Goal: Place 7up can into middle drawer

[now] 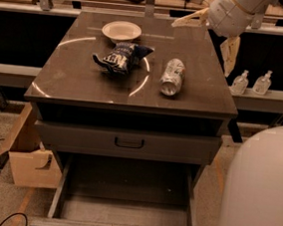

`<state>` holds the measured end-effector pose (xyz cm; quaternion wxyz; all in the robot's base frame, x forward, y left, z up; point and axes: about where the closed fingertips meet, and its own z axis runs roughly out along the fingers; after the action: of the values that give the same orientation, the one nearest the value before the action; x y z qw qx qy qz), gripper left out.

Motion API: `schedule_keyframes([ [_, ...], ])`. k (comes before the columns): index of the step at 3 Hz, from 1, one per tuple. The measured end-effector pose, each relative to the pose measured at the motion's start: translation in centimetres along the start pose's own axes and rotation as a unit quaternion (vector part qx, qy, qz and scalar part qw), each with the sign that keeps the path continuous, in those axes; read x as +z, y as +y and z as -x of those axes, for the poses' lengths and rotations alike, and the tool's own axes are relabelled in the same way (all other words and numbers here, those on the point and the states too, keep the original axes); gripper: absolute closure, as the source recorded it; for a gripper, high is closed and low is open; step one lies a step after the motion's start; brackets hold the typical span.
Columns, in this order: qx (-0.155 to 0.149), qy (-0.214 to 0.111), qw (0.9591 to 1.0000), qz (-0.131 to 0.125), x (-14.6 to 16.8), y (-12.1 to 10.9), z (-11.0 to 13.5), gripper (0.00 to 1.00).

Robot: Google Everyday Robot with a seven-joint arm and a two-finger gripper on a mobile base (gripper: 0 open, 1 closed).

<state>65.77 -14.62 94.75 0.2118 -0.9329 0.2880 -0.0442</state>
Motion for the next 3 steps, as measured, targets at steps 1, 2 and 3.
schedule_keyframes([
  [1,-0.077,-0.012,0.9969,0.008,2.5,-1.1,-0.5,0.00],
  [2,-0.115,-0.009,0.9922,0.048,4.7,-0.8,-1.2,0.00],
  [3,-0.116,-0.007,0.9891,0.091,6.5,0.3,-1.6,0.00],
])
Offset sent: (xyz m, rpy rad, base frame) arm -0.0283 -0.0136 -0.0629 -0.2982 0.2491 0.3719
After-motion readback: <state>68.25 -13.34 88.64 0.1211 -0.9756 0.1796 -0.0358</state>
